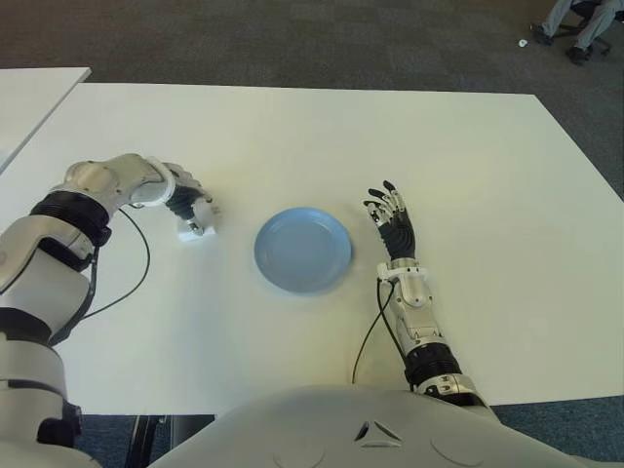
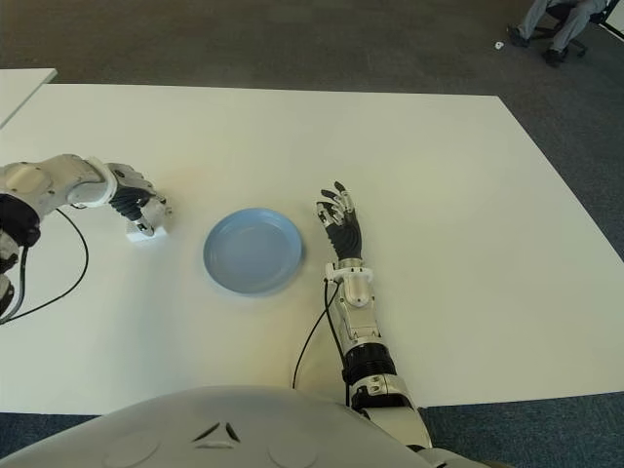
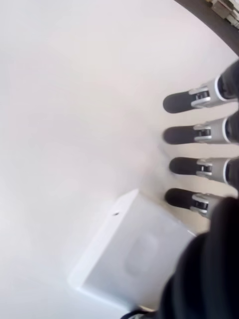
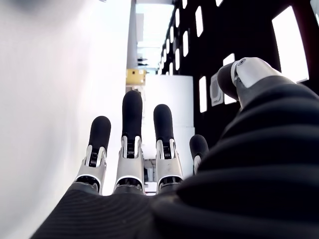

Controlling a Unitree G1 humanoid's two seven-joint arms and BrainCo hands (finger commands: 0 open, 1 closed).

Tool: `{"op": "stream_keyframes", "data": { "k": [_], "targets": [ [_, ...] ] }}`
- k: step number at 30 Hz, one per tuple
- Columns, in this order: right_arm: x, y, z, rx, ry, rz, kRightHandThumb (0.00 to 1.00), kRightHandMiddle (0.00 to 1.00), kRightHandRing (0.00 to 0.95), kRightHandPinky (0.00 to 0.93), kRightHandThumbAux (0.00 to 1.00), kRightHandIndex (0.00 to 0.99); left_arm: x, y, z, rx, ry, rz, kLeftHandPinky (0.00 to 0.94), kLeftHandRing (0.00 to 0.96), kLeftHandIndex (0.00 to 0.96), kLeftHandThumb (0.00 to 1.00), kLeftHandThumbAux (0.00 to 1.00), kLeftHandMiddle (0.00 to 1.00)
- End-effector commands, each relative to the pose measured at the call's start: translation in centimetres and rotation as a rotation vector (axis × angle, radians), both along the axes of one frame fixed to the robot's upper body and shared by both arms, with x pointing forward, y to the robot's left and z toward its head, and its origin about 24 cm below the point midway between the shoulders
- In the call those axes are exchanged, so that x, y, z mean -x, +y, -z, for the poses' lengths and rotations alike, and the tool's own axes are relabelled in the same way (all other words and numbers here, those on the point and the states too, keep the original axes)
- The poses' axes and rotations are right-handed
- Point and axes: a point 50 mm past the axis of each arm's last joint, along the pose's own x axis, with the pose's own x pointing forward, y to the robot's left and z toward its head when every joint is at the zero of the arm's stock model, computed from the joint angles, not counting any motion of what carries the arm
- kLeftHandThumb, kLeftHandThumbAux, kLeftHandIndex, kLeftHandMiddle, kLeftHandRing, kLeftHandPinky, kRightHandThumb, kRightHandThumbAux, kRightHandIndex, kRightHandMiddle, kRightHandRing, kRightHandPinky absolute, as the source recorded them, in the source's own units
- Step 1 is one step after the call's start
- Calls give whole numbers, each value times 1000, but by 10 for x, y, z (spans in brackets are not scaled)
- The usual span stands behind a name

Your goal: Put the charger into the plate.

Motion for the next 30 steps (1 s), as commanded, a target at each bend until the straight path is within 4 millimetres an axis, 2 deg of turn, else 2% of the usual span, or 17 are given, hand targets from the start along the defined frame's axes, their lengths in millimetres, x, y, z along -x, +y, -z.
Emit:
{"op": "stream_keyframes", "data": {
  "k": [1, 5, 9, 10, 13, 16, 21, 30],
  "targets": [
    [2, 1, 4, -3, 26, 5, 78, 245, 282, 217, 553, 0, 16, 2, 23, -64, 123, -36, 591, 506, 98, 237, 278, 435],
    [3, 3, 3, -3, 16, 9, 73, 246, 286, 230, 555, 0, 16, -1, 22, -49, 89, -37, 579, 541, 218, 254, 322, 505],
    [3, 3, 2, 0, 6, 11, 68, 250, 301, 253, 548, 0, 18, 4, 22, 32, -32, -51, 717, 658, 396, 394, 447, 651],
    [3, 3, 2, 0, 5, 11, 66, 251, 304, 255, 545, 0, 18, 4, 22, 43, -51, -49, 744, 680, 410, 505, 535, 676],
    [3, 3, 2, -2, 5, 13, 61, 257, 309, 256, 541, 0, 18, 2, 21, 77, -124, 12, 783, 719, 427, 641, 641, 717],
    [4, 3, 2, -8, 5, 16, 51, 267, 311, 246, 537, 0, 20, 2, 20, 89, -187, 93, 805, 750, 435, 691, 676, 746],
    [4, 3, 3, -22, 3, 15, 35, 281, 312, 233, 532, 0, 24, -2, 12, 121, -278, 188, 809, 770, 440, 715, 693, 766],
    [4, 2, 3, -22, -11, 13, 6, 287, 319, 245, 534, 0, 27, -3, 8, 183, -356, 200, 834, 797, 444, 727, 695, 794]
  ]
}}
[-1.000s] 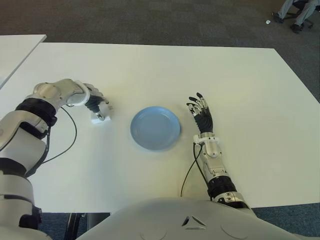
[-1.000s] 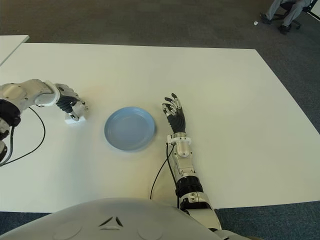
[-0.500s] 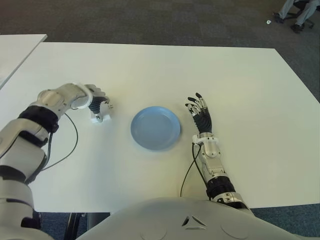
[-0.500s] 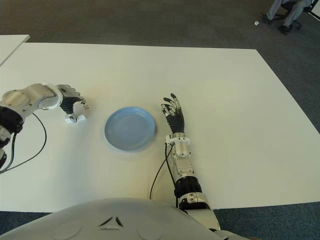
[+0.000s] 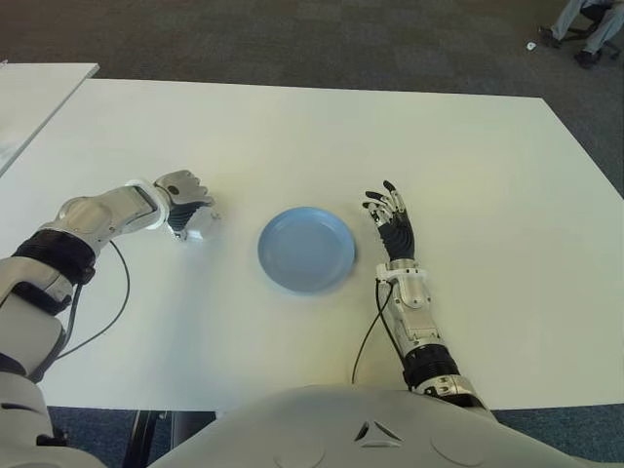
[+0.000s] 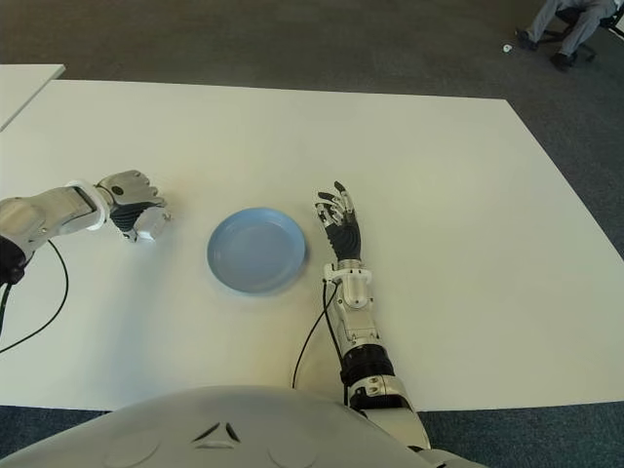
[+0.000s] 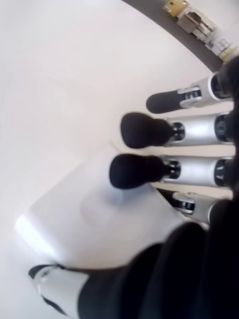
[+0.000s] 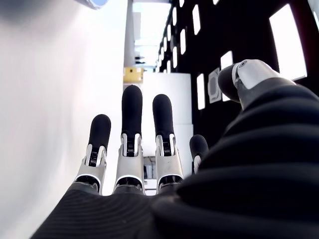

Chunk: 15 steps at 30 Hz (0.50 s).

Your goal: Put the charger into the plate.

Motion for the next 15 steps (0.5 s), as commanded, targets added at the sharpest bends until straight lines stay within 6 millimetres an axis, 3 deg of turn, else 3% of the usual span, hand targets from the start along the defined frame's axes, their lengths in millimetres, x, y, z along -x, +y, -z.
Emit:
{"op": "stream_keyframes", "data": {
  "k": [1, 15],
  "targets": [
    [2, -1, 3, -8, 10, 5, 4, 288, 321, 246, 535, 0, 2, 0, -4, 59, -62, 14, 839, 802, 444, 728, 695, 798],
    [1, -3, 4, 0, 24, -1, 0, 282, 308, 231, 516, 0, 5, 3, -17, 162, -175, 31, 849, 838, 443, 734, 693, 824]
  ]
}}
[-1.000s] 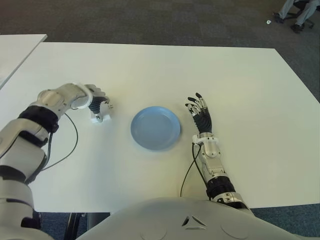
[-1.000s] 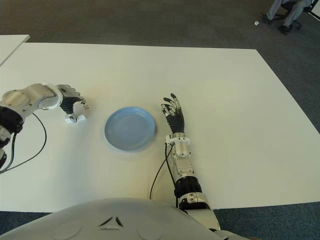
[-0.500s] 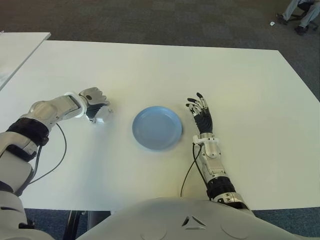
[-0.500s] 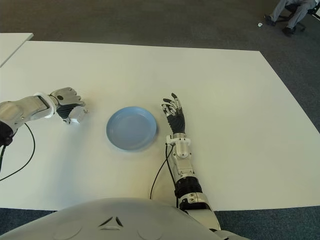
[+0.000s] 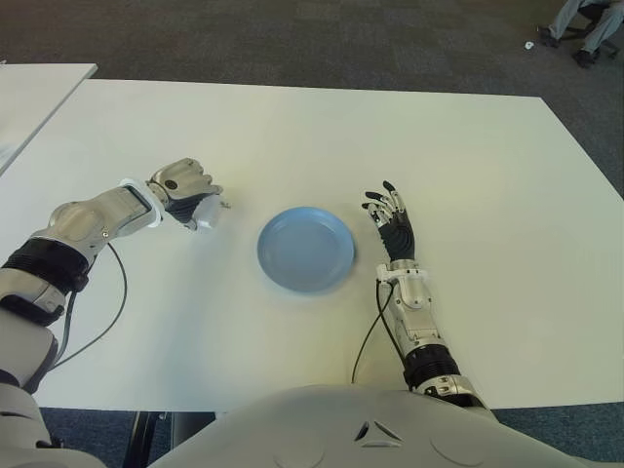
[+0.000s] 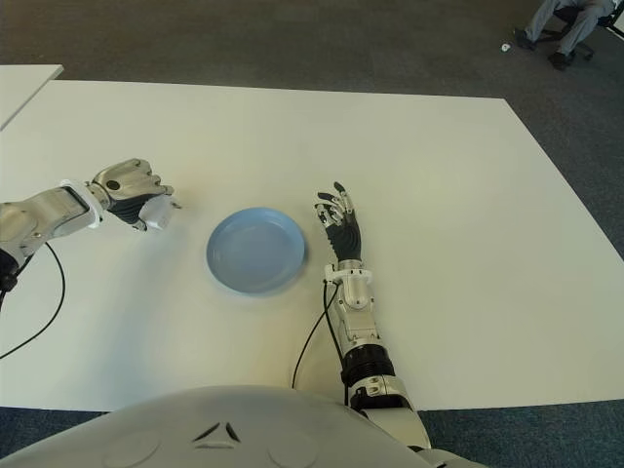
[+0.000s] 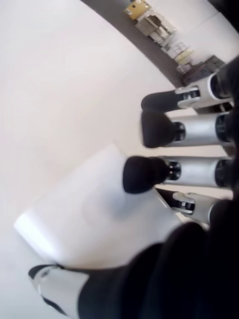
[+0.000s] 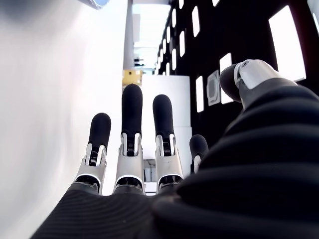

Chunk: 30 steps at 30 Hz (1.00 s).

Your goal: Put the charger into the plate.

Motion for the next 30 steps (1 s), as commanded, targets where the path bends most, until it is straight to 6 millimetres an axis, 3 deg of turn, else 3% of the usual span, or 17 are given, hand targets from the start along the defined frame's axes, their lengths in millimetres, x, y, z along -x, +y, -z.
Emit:
{"op": "stream_keyframes", "data": {
  "k": [1, 19, 23, 30],
  "targets": [
    [1, -1, 4, -6, 22, 1, 0, 284, 307, 228, 515, 0, 3, 5, 1, 31, -6, -18, 846, 836, 444, 734, 694, 824],
    [0, -2, 4, 17, 36, 2, 0, 277, 290, 217, 516, 0, 2, 12, -7, 114, -78, -29, 838, 833, 444, 737, 697, 828],
    [0, -1, 5, 27, 43, 4, 0, 269, 288, 218, 513, 0, -2, 12, -36, 156, -130, -18, 831, 835, 444, 738, 697, 829],
    [0, -3, 5, 34, 52, 3, 0, 266, 284, 221, 502, 0, -5, 2, -54, 249, -203, -18, 816, 837, 443, 742, 697, 833]
  ]
}}
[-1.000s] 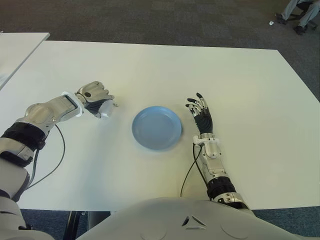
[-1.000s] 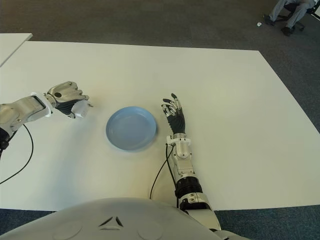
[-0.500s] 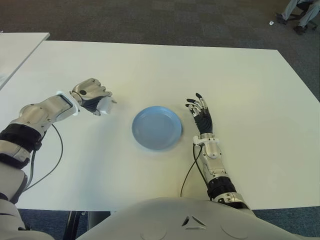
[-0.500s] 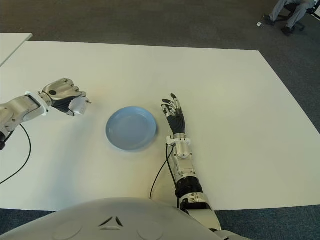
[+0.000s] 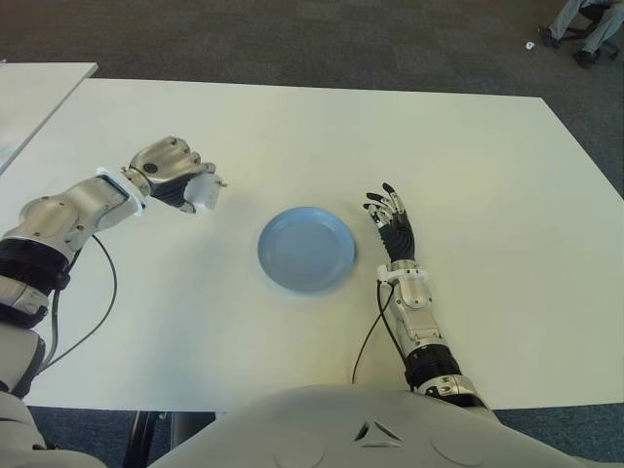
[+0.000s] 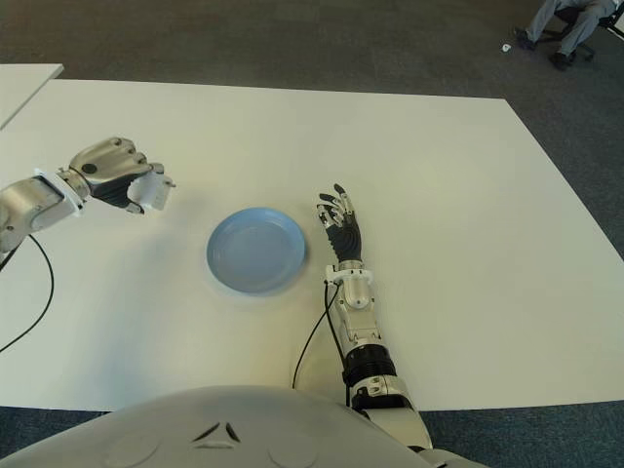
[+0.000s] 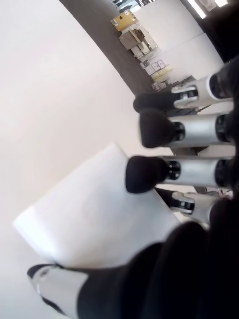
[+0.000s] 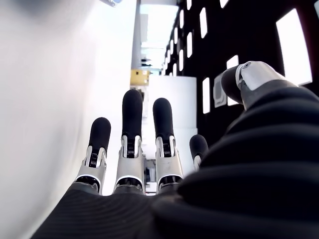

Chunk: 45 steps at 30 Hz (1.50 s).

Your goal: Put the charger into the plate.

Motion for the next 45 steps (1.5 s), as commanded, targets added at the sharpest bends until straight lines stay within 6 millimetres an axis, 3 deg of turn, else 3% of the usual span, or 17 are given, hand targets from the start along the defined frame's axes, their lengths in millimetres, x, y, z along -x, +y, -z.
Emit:
{"op": "stream_keyframes", "data": {
  "k": [1, 5, 10, 17, 30, 45],
  "targets": [
    [1, -1, 3, 10, 26, 1, 0, 266, 283, 222, 501, 0, 0, -9, -14, 74, -45, -1, 818, 838, 443, 743, 697, 834],
    [0, -1, 4, 2, 28, 4, 0, 272, 287, 227, 504, 0, 5, -24, -27, 140, -61, 26, 817, 844, 443, 745, 697, 845],
    [-1, -1, 5, -9, 33, 8, 8, 276, 288, 216, 514, 0, 7, -36, -30, 173, -54, 53, 812, 849, 444, 748, 697, 853],
    [-3, 0, 6, -16, 37, 14, 25, 259, 278, 214, 528, 0, 3, -70, -31, 244, -28, 127, 817, 848, 444, 749, 696, 853],
    [-5, 0, 11, -72, 51, -3, 21, 159, 162, 144, 553, 0, 7, -114, -32, 340, -1, 201, 822, 850, 444, 750, 696, 852],
    [-6, 6, 14, -101, 74, -7, 1, 76, 75, 85, 579, 0, 10, -129, -23, 337, 44, 275, 830, 858, 445, 753, 694, 857]
  ]
}}
